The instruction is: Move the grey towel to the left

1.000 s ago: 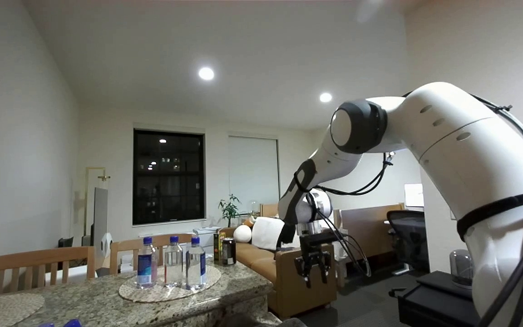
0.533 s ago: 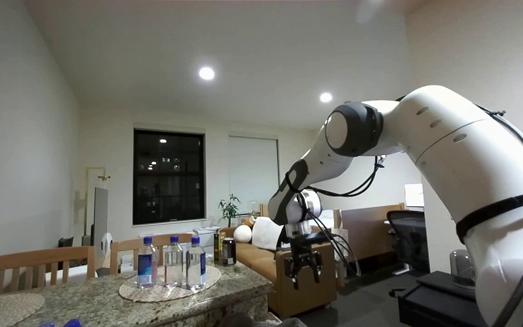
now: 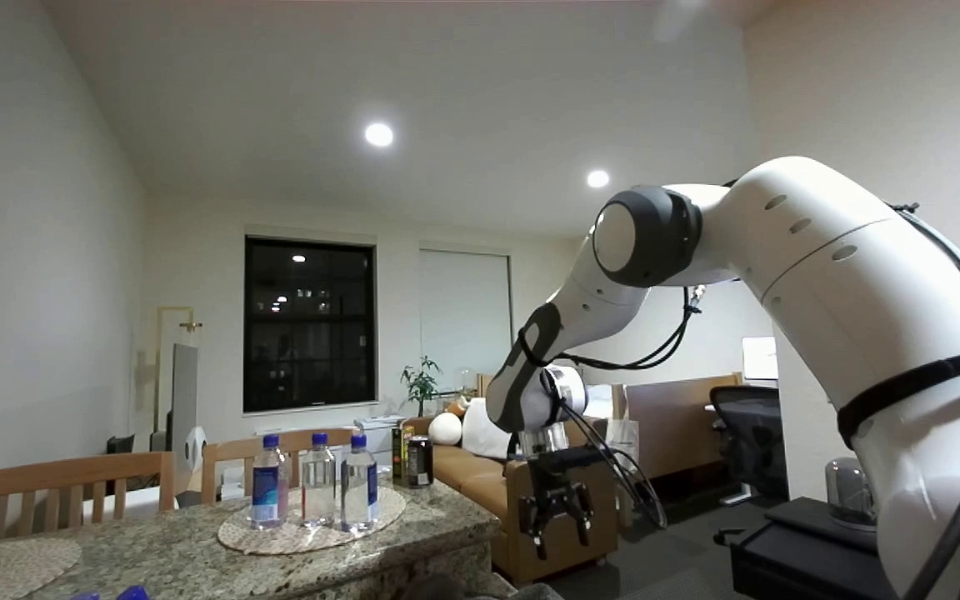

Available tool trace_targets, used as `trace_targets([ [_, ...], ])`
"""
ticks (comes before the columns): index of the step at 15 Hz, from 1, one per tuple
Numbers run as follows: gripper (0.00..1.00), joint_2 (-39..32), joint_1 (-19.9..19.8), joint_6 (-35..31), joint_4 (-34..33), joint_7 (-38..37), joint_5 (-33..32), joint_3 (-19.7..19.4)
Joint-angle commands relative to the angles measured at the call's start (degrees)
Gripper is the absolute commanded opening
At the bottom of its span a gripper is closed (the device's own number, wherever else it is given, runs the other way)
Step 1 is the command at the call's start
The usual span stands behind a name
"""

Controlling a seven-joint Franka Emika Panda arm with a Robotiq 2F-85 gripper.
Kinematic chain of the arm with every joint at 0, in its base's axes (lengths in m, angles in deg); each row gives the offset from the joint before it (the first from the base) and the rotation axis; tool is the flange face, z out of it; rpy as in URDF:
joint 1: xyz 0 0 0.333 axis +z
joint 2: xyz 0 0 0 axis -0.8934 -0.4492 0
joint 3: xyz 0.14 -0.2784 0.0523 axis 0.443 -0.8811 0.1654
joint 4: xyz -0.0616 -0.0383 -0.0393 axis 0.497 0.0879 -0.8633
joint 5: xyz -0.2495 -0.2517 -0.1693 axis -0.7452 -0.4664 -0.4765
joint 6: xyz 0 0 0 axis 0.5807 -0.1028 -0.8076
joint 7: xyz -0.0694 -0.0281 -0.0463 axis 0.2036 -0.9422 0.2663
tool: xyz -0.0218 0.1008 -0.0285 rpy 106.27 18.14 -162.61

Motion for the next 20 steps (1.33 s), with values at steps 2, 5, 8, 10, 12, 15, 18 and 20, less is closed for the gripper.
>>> trace_targets([
  [2,1.0,2.5,2.1,-1.6,9.6,0.0,0.3,1.3],
  [5,1.0,2.8,2.7,-2.2,13.3,0.4,1.5,2.6],
  [8,1.0,3.6,2.1,-4.3,16.7,1.6,4.9,4.3],
  [10,1.0,4.5,2.1,-5.8,18.4,2.0,7.0,5.1],
  [12,1.0,6.2,2.7,-7.2,19.7,1.2,8.0,5.3],
  [15,1.0,10.0,3.2,-9.4,21.5,0.8,8.0,5.2],
  [18,1.0,14.1,3.8,-11.2,23.5,0.8,7.9,5.2],
  [20,1.0,15.1,4.2,-11.3,24.5,0.9,7.5,5.0],
])
